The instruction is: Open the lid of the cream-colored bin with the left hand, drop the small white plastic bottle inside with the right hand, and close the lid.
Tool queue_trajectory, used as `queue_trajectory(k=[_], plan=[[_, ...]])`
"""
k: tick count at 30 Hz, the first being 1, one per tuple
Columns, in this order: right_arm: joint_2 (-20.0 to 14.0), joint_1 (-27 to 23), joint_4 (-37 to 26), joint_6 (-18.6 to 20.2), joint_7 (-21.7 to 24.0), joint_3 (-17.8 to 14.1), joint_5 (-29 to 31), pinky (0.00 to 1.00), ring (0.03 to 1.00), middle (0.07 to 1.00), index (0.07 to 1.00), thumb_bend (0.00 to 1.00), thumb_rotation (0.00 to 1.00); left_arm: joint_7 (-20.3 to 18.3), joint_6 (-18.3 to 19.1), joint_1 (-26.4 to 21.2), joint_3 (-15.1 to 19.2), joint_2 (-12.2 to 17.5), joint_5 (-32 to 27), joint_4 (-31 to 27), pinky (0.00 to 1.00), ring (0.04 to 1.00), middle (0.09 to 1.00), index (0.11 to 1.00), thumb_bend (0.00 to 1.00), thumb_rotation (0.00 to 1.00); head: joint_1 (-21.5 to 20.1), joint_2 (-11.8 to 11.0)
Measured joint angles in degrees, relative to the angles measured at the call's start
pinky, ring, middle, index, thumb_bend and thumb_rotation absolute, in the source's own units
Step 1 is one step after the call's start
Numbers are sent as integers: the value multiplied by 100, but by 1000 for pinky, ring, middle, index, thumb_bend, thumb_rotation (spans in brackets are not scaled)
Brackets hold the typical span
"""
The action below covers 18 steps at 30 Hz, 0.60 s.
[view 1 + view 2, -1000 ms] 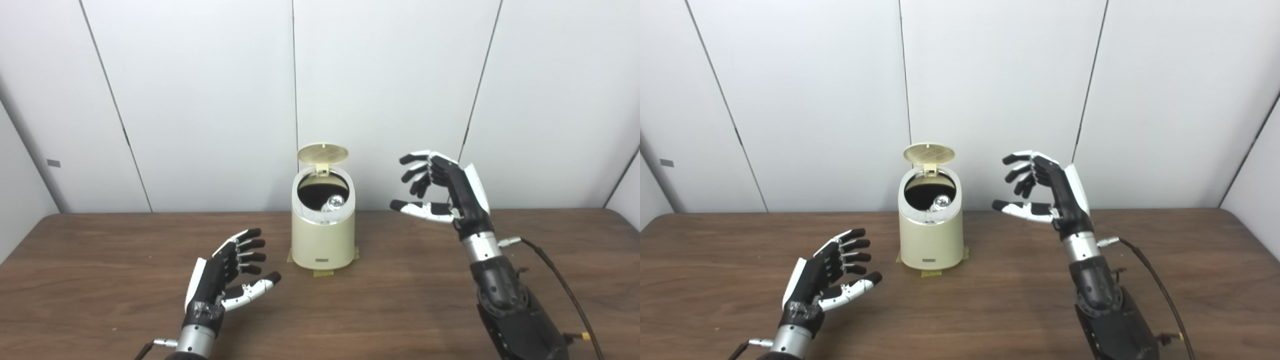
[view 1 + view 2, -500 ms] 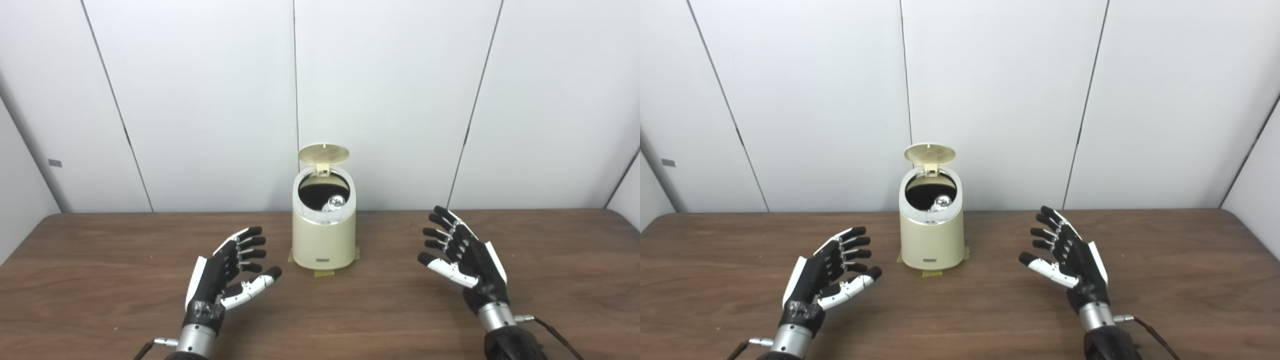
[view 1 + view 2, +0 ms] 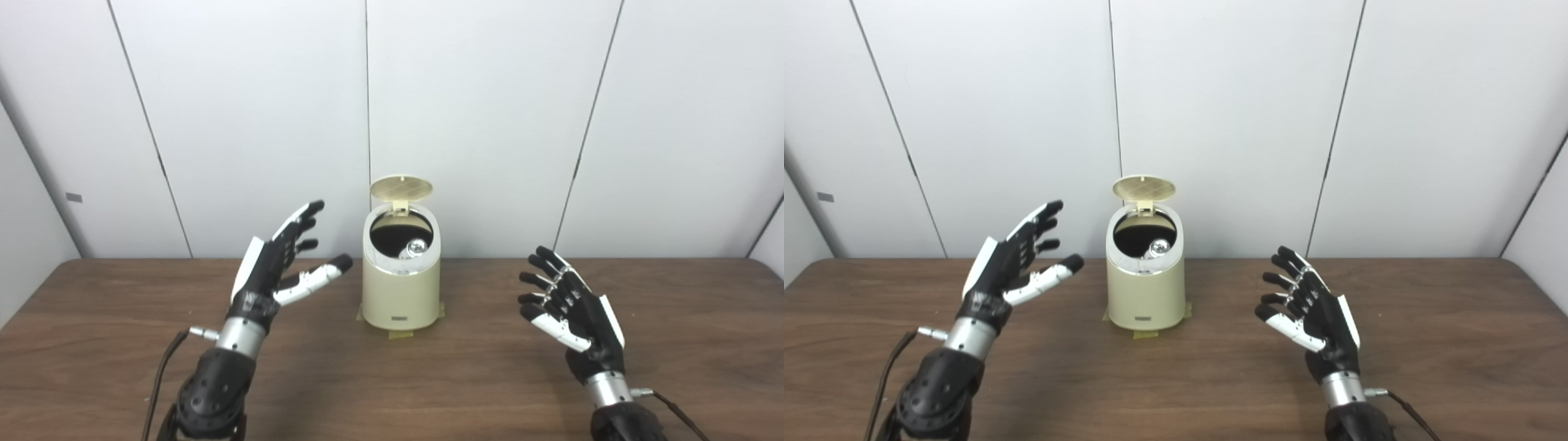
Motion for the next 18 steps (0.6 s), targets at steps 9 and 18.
queue_trajectory(k=[9,18], plan=[[19,12,-28,-44,61,-21,3,567,737,827,806,884,311,-169,205,-1080,-339,111,477,691,828,972,999,977,912,350,-35,0],[72,35,-85,-44,50,-35,-21,536,694,810,794,874,314,-401,284,-1957,-922,347,1252,1302,853,952,955,907,915,382,-88,0]])
